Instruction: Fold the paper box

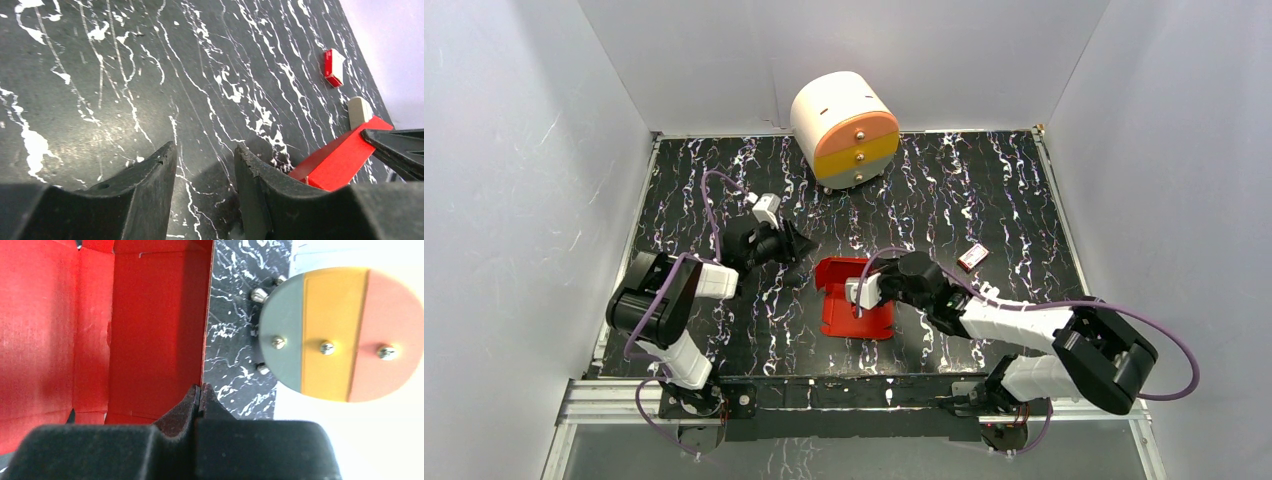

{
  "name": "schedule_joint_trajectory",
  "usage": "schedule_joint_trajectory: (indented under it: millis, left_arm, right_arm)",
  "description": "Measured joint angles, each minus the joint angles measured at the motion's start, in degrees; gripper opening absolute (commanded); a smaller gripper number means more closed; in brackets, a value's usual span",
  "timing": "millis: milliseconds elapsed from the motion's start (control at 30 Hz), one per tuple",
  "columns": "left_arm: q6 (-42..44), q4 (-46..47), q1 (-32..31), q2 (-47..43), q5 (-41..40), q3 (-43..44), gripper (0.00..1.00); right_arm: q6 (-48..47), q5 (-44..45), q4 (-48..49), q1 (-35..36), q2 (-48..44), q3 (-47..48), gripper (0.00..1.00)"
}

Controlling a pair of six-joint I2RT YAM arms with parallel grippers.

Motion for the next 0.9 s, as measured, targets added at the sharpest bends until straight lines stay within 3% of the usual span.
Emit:
schedule_joint_trajectory:
  millis: [567, 900]
  left_arm:
    - [-2.6, 2.34, -1.77, -1.68, 3.96, -9.18, 0.39]
    - [-1.62, 2.38, -3.58, -6.64, 3.74, -11.85, 0.38]
  right_arm:
    - [-15.04, 15.47, 26.25, 10.34, 7.56, -9.62, 0.0]
    - [-19.43, 22.23, 33.81, 15.65, 11.37, -11.26, 0.0]
